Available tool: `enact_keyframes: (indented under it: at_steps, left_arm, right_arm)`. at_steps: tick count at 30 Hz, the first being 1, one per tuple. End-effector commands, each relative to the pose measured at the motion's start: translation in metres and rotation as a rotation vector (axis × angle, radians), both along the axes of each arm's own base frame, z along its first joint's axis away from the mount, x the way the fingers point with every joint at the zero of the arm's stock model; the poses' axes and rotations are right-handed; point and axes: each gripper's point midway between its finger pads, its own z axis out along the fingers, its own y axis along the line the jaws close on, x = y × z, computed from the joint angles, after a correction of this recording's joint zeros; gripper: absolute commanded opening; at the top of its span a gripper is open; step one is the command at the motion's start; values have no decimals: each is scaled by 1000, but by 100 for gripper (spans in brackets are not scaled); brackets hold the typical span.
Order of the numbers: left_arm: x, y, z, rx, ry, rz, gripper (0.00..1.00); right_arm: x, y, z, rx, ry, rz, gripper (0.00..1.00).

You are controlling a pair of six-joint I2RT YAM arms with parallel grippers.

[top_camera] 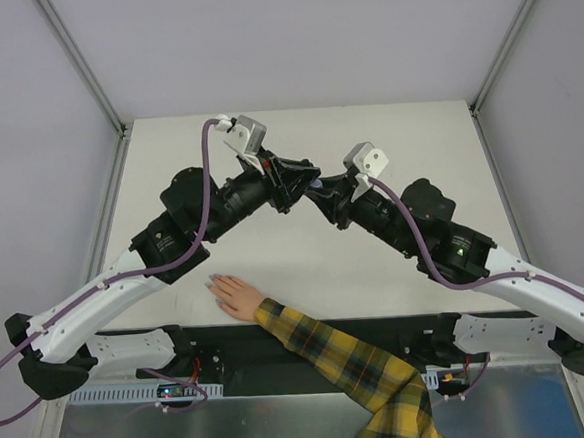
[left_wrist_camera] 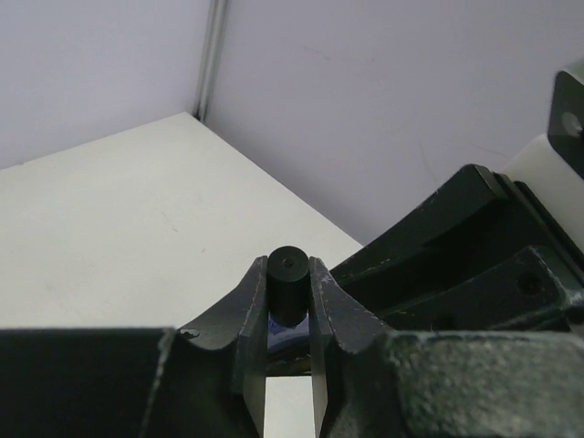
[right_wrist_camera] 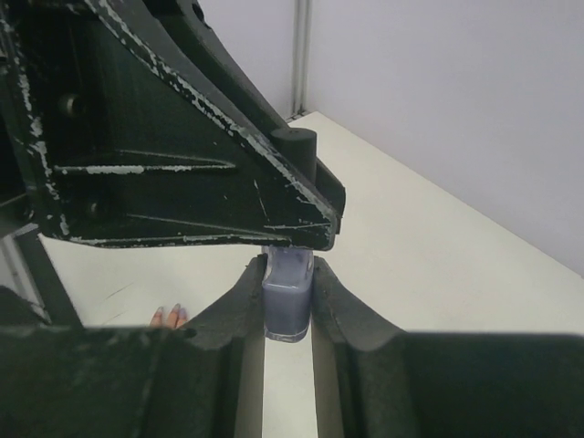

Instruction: Paint the nails

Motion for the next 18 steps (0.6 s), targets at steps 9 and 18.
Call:
enact_keyframes:
  at_steps: [9,18]
  left_arm:
    - [-140,24,12,-98,-210,-854,0]
    - [-144,30,10,-79,-154,-993,0]
  right_arm:
    - [-111,5,67,190,-121,806,0]
    - [-132,9,71,178,-75,1072,0]
